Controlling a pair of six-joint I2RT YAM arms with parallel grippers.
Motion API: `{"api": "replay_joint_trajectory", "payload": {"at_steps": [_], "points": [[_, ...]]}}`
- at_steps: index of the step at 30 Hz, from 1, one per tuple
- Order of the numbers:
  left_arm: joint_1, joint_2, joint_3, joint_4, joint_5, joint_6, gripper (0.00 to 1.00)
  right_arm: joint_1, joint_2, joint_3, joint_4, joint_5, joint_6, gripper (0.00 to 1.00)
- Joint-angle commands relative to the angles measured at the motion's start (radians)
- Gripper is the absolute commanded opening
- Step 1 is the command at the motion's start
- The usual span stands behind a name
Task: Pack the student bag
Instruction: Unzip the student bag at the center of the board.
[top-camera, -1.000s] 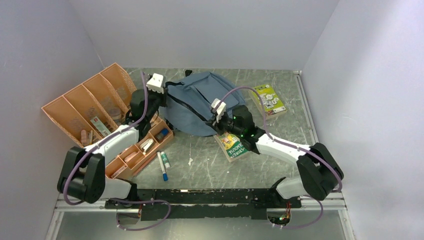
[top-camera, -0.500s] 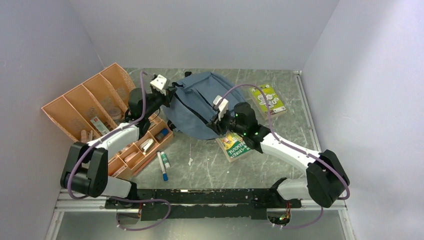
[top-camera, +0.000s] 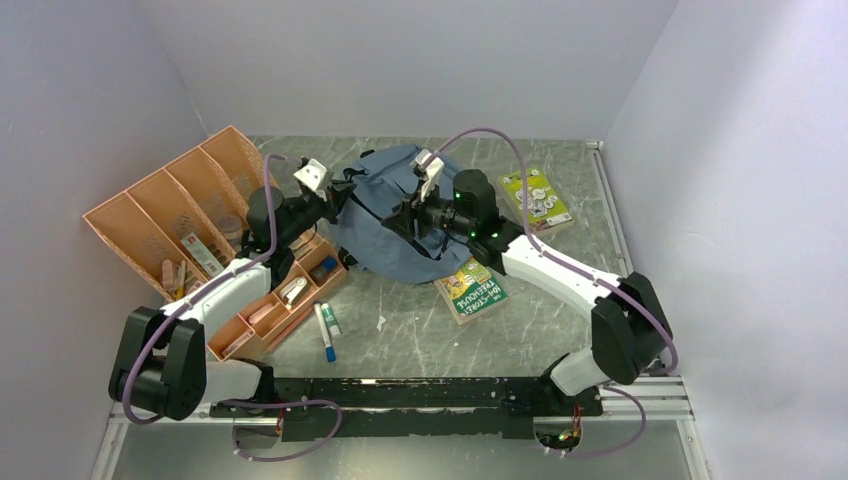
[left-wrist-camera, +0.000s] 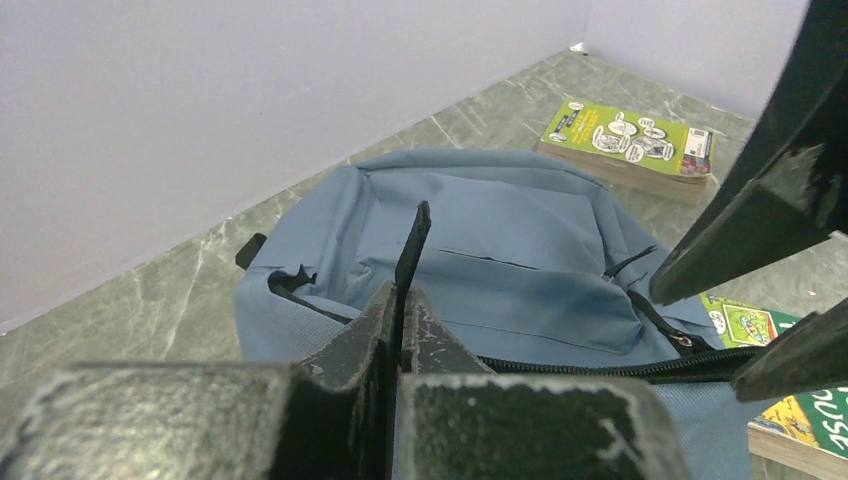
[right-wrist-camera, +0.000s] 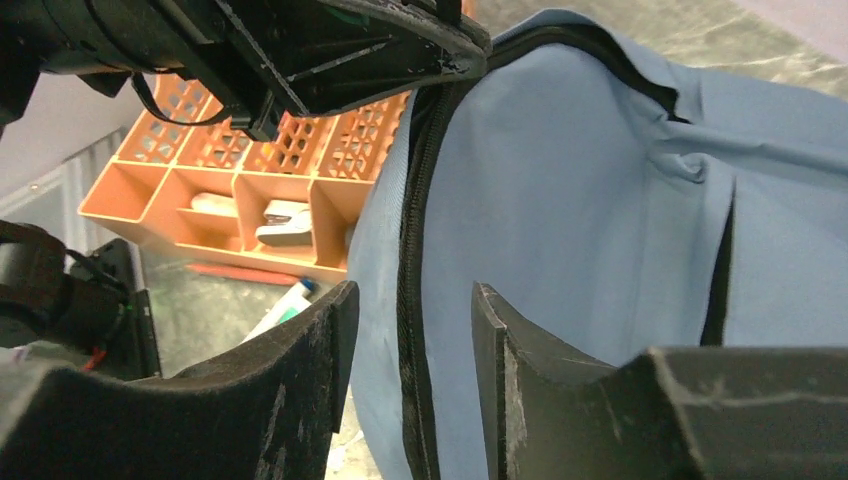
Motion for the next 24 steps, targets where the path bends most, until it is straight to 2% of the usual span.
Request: {"api": "replay_joint_trajectory", "payload": {"at_steps": [1,7,16,20,24], "points": [[0.003,-0.03,-0.007,0.092,0.063,-0.02,0.05,0.014,0.057,0.072,0.041,-0.055,0.101,0.49],[0.002,-0.035,-0.009,0.093,0.075,-0.054,0.05,0.033,0.13,0.128,0.043,-0.084,0.111,0.51],[-0.003,-0.026,0.005,0.098,0.083,-0.081,0.05,0.063,0.234,0.166,0.062,-0.008,0.074,0.51],[-0.004,-0.018,0.013,0.097,0.08,-0.094,0.05,0.075,0.25,0.172,0.065,0.005,0.06,0.36],[-0.004,0.001,0.043,0.056,0.017,-0.12,0.05,0.085,0.222,0.112,0.129,-0.024,0.056,0.08]]}}
